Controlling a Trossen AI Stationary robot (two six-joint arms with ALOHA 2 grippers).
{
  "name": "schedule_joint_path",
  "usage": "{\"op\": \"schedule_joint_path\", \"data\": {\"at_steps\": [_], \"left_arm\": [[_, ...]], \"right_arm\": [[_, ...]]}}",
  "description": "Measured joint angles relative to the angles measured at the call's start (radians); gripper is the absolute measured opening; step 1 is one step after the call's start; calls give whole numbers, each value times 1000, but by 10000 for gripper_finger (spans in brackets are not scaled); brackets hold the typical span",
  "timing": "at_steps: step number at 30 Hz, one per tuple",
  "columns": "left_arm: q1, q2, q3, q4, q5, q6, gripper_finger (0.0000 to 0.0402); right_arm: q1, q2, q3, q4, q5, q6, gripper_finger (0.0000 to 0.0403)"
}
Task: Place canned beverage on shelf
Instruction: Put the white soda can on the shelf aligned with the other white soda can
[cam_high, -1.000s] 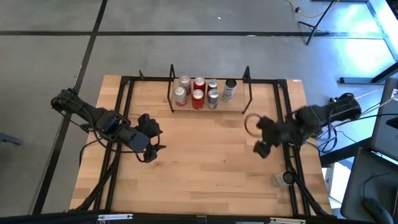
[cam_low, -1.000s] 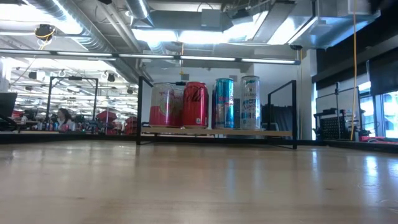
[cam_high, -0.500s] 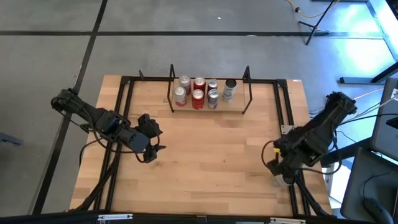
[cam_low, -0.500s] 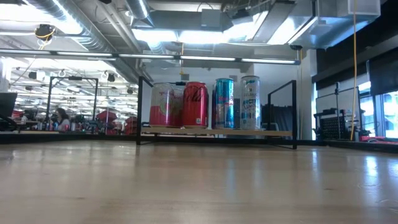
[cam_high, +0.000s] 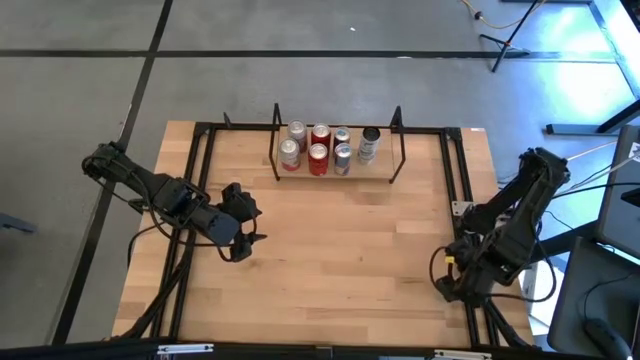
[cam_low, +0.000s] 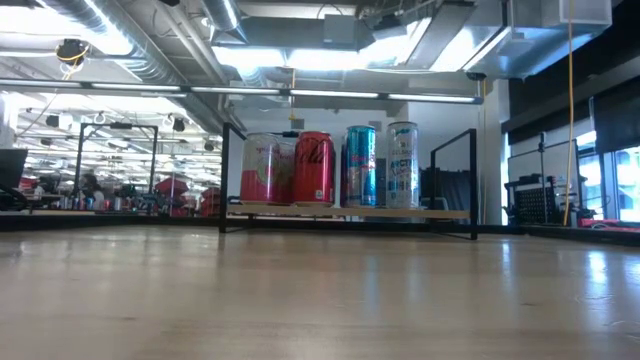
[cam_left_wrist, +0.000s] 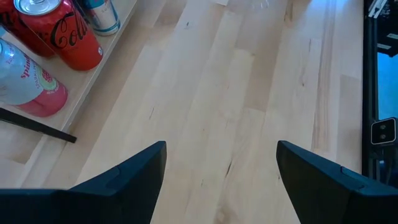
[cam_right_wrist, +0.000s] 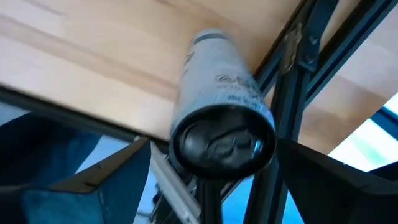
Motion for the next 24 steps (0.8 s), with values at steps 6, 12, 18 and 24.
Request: {"op": "schedule_joint_path", "data": {"at_steps": [6, 12, 18, 24], "left_arm": [[0, 0, 0, 0, -7, 0, 291], [0, 0, 0, 0, -9, 0, 291], [0, 0, 0, 0, -8, 0, 291], [0, 0, 0, 0, 1, 29, 291]], "right_arm": [[4, 53, -44, 12, -4, -3, 335], [4, 81, -63, 36, 3, -43, 327], [3, 81, -62, 38, 5, -108, 228], [-35, 84, -26, 51, 138, -272, 223]]}}
